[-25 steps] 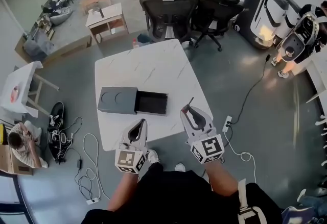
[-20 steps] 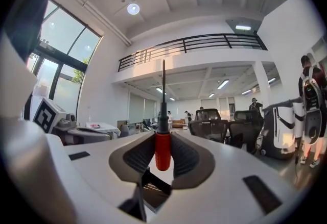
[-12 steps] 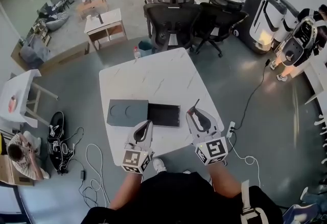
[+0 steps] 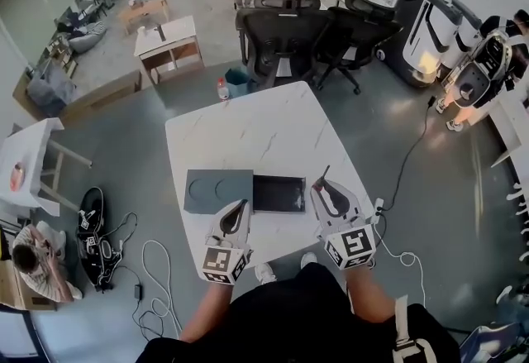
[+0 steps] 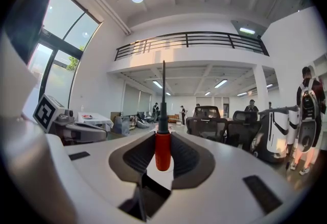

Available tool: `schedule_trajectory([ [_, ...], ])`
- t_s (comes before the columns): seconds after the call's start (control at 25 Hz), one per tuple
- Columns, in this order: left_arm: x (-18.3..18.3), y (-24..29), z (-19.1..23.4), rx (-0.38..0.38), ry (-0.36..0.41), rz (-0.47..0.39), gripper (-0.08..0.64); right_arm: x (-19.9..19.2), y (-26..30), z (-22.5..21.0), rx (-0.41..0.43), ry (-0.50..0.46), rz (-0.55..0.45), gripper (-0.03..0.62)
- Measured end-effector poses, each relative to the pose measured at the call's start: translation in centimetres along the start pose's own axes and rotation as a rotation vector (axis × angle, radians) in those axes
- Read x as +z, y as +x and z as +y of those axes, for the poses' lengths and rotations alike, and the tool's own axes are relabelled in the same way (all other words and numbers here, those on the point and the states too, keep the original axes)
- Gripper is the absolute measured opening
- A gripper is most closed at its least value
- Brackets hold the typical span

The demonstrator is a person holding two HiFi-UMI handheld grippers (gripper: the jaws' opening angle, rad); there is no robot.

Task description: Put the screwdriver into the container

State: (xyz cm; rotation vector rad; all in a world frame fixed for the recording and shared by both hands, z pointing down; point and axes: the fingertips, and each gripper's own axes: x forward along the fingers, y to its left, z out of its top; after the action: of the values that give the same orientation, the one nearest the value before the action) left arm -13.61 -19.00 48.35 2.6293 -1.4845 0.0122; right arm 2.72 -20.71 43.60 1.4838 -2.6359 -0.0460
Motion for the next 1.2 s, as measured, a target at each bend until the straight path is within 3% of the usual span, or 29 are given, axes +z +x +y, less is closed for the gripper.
schedule_trajectory([
  [0.44, -1.4, 1.2, 2.0, 0.04, -0.015, 0.033, 0.009, -2.7, 3.2, -0.2, 0.061, -0.011, 0.074, 0.097],
  [0.68, -3.3, 1.0, 3.1, 0.105, -0.03, 0.085, 0.009, -5.4, 4.4, -0.1, 0.141, -0.015, 0.139, 0.097],
  [1.2, -4.9, 1.4, 5.3, 0.208, -0.035, 0.139, 0.009, -10.5, 6.4, -0.7, 0.226, -0.095, 0.294, 0.097],
])
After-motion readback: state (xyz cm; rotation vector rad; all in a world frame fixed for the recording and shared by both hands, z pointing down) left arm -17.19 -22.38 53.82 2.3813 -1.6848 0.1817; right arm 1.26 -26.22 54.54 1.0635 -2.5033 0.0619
